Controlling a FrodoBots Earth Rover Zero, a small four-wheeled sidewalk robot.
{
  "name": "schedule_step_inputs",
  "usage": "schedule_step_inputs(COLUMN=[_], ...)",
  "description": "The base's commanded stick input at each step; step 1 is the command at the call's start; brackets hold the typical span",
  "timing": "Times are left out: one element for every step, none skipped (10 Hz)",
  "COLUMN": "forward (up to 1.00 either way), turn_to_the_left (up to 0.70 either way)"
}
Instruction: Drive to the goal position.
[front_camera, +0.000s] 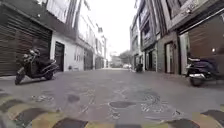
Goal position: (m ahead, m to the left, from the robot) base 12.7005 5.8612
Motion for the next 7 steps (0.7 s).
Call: schedule_step_inputs(forward=[1.0,1.0,1.0,1.0,1.0,1.0,1.0], turn_to_the_left=[0.06,0.06,0.06,0.06,0.06,-0.1,-0.34])
